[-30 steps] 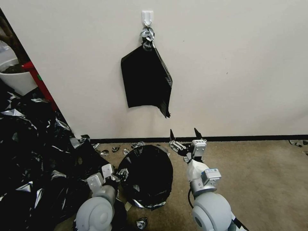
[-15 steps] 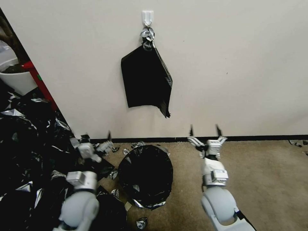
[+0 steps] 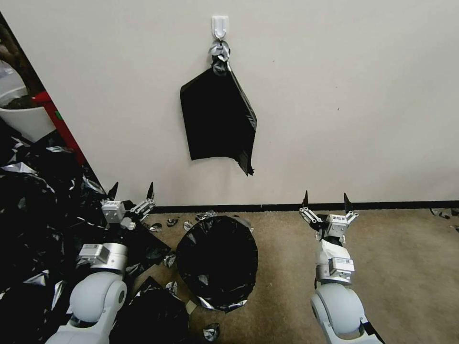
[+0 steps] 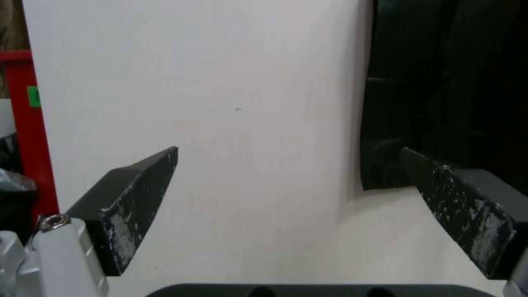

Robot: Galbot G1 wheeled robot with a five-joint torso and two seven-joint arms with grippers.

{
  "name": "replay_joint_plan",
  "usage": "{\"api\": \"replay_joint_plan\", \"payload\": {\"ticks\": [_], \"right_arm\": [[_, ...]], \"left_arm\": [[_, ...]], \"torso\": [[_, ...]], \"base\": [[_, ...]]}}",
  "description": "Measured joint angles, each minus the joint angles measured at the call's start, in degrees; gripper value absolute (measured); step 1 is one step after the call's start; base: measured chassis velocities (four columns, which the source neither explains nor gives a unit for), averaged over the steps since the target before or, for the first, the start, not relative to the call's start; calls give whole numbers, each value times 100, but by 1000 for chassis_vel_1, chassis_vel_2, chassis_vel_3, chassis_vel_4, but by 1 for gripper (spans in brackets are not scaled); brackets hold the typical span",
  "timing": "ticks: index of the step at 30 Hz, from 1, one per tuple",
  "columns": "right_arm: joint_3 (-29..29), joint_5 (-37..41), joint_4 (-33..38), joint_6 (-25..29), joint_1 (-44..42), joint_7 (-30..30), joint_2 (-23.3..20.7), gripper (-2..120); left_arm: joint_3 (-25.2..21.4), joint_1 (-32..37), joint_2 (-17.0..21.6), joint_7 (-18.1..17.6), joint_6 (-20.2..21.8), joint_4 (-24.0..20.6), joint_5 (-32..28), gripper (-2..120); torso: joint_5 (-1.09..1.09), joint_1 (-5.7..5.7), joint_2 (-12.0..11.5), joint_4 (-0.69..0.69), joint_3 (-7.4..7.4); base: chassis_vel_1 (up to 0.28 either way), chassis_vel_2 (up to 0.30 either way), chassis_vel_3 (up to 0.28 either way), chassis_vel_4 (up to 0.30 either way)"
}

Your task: Place a trash bag onto the trash bin.

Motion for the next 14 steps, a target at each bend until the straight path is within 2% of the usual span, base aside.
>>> {"api": "replay_joint_plan", "payload": {"ticks": [14], "right_arm": [[-16,11,12,-15,5,0,-6,100]], "left_arm": [[10,5,-5,-32,16,-9,-14,100]], "torso": [[0,0,0,0,0]], "base": [[0,0,0,0]]}}
